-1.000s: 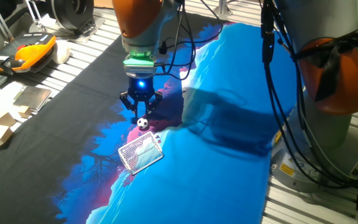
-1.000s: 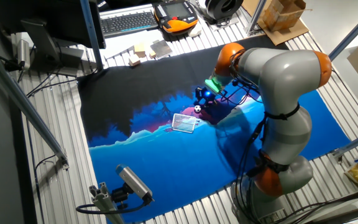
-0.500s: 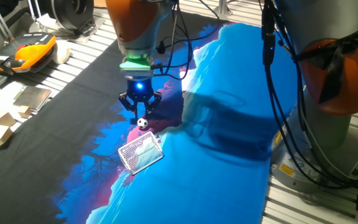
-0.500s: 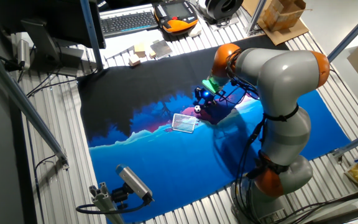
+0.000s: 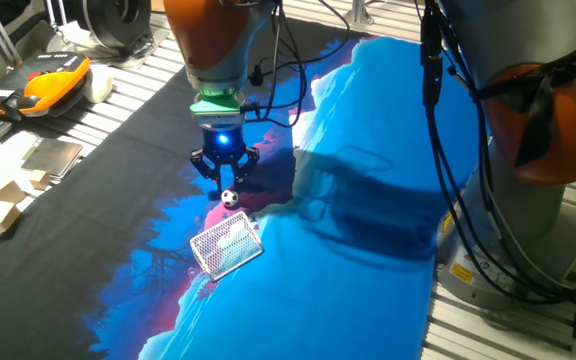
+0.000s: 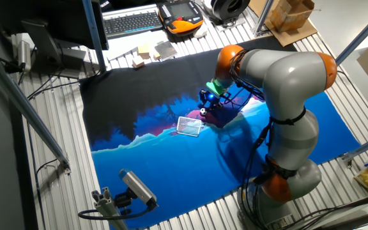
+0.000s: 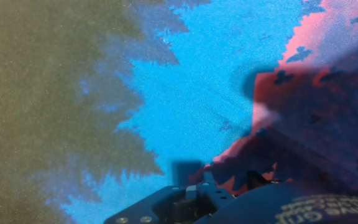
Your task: Push the soccer ball into the goal
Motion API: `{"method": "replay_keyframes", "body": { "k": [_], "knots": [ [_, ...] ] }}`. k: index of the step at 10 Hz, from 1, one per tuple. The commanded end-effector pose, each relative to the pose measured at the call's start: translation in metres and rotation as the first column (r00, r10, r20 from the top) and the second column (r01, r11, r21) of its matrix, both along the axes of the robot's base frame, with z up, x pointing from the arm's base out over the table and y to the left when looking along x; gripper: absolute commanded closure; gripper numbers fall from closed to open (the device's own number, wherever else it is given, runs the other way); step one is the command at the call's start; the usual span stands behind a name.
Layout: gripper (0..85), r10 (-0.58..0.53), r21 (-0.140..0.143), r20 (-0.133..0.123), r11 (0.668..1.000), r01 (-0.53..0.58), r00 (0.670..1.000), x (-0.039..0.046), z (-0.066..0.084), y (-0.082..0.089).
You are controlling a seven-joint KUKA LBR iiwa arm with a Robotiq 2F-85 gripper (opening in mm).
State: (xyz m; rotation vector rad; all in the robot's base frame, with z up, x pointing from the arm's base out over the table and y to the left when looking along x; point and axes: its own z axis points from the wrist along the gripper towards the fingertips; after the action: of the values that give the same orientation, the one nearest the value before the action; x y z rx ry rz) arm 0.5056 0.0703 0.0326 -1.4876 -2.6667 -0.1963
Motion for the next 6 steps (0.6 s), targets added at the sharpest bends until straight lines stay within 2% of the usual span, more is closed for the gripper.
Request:
{"method": "replay_keyframes", "body": {
  "k": [1,6],
  "knots": [
    [51.0,0.001,-0.001,0.0,1.0,-0.001,1.0,0.0,0.0,0.0],
    [51.0,-0.016,0.007,-0.001,1.0,0.016,1.0,0.0017,0.0002,0.0032]
  ]
}}
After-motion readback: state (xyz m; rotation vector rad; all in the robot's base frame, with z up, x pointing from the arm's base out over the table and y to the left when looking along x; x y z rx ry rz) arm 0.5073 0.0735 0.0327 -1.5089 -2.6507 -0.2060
